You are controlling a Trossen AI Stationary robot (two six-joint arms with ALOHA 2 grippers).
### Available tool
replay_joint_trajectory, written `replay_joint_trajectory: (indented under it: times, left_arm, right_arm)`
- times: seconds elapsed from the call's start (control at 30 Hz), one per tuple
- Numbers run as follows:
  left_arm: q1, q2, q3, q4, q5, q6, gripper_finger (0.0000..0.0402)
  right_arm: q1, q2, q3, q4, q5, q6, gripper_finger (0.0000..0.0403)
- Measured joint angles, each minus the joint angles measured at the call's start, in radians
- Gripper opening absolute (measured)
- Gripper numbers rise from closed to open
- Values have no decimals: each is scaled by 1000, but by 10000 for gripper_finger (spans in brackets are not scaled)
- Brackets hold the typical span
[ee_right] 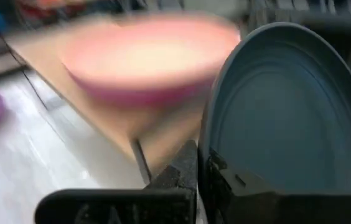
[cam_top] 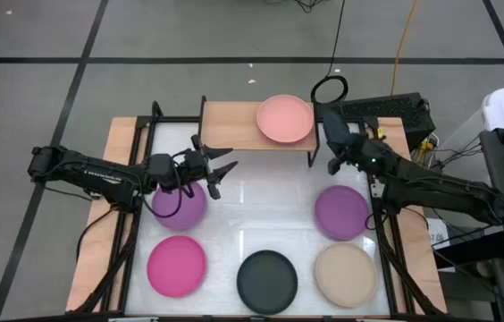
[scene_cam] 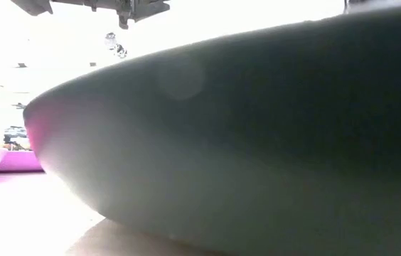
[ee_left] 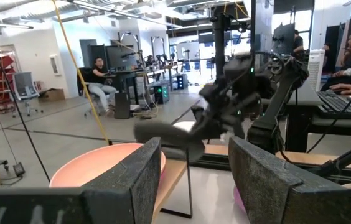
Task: Place and stack plates onto a shelf
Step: Stack the top black plate on top of the light pink plate on the shelf
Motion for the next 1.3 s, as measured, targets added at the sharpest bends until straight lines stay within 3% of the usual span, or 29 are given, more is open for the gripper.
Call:
replay_joint_trajectory:
  times: [0.1, 0.27, 0.5, 0.77, 0.93, 1.3]
  left_arm:
    - [4, 0, 0, 1, 0, 0, 193]
    - [13, 0, 0, 1, 0, 0, 193]
    - [21, 0, 0, 2, 0, -2, 193]
    - [17, 0, 0, 1, 0, -4, 193]
    - [17, 0, 0, -11, 0, -4, 193]
    - [17, 0, 0, -17, 0, -1, 193]
  right_arm:
    - [13, 16, 39, 111, -51, -116, 0]
    - [60, 120, 176, 128, -5, -268, 0]
    - [105, 391, 379, 118, -106, -442, 0]
    - [118, 649, 500, 47, -99, -536, 0]
    - [118, 690, 506, 65, -21, -532, 13]
    - [119, 657, 506, 33, -18, -495, 114]
